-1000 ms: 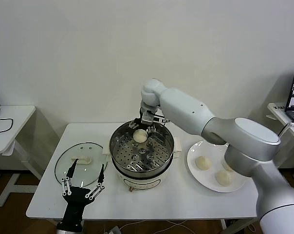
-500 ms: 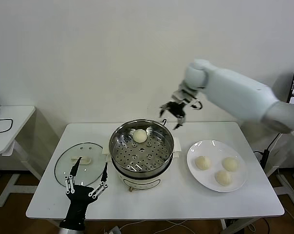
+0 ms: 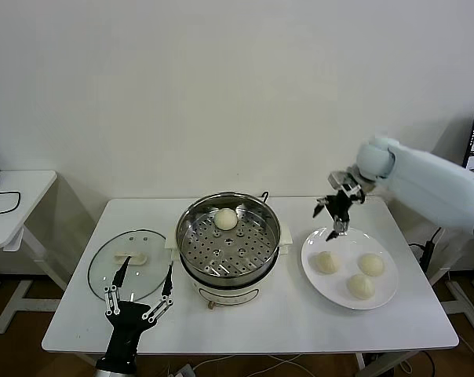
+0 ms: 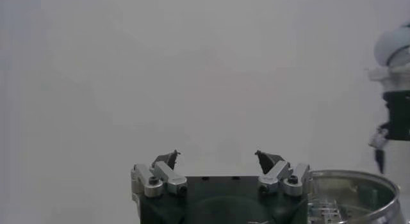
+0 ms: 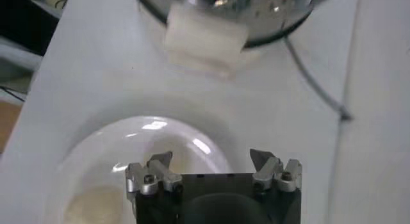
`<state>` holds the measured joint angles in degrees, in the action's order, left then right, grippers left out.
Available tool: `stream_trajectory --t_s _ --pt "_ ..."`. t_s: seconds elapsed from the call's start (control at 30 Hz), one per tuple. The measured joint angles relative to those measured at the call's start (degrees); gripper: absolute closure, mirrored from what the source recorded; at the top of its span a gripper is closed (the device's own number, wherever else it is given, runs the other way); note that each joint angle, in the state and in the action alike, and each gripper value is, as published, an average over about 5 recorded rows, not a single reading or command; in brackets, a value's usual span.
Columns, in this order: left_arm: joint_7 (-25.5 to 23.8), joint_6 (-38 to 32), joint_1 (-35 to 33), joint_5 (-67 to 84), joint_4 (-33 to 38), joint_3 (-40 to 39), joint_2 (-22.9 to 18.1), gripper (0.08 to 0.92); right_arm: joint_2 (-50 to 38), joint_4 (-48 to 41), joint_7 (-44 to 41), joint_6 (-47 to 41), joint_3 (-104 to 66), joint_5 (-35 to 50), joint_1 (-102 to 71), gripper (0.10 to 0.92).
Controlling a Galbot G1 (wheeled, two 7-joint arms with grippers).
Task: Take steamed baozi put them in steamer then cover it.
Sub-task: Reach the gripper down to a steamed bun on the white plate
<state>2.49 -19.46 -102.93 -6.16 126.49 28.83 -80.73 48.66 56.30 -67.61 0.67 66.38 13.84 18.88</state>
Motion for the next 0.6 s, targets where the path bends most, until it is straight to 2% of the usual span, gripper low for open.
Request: stream_trajectory --t_s 0.6 --pt "0.4 -0.3 0.2 0.0 -0.9 0.4 0.1 0.177 1.8 -5.3 3.5 -1.2 -3.7 -2.5 -9.1 0.204"
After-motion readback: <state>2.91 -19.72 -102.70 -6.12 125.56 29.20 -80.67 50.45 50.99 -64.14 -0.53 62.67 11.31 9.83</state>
